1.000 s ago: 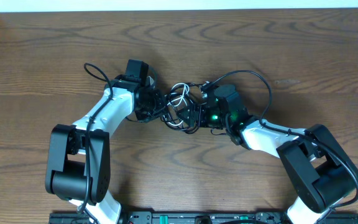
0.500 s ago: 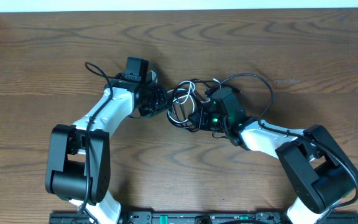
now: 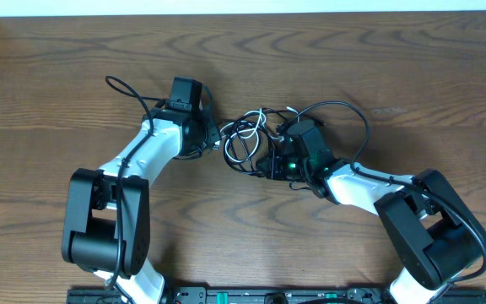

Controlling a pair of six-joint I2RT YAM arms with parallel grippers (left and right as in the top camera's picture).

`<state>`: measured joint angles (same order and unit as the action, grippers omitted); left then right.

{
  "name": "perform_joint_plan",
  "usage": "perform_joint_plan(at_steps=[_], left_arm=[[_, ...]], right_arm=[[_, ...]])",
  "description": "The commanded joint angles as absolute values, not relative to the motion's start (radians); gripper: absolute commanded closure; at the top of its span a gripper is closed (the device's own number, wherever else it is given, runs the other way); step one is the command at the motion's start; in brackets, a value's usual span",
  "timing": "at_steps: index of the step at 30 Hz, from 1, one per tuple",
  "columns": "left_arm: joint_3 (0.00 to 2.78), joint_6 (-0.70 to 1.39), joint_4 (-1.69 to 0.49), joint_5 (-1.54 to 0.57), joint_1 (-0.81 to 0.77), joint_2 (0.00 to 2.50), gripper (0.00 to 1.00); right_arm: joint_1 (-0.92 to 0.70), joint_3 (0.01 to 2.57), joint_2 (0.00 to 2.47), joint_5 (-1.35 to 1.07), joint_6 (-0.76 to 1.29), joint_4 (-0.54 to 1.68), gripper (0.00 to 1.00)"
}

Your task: Untangle cables

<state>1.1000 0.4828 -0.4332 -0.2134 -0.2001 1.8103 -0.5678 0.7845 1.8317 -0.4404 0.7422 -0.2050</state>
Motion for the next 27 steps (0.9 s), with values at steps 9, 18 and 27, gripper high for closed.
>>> perform_joint_plan(at_steps=[9, 18, 27], left_arm=[[1.083, 0.442, -0.431, -0.179, -0.204, 1.794, 0.66], [1.166, 0.4, -0.513, -0.384, -0.159, 1.792, 0.36], [1.182, 0.4, -0.574, -0.381, -0.189, 1.79, 0.39]], right_arm=[[-0.435, 0.819, 1.766, -0.81, 0.608, -0.208, 0.4], [-0.262, 0.837, 1.7, -0.818, 0.607, -0.208, 0.39], [-0.225, 0.837, 1.7, -0.818, 0.546, -0.179, 0.39]])
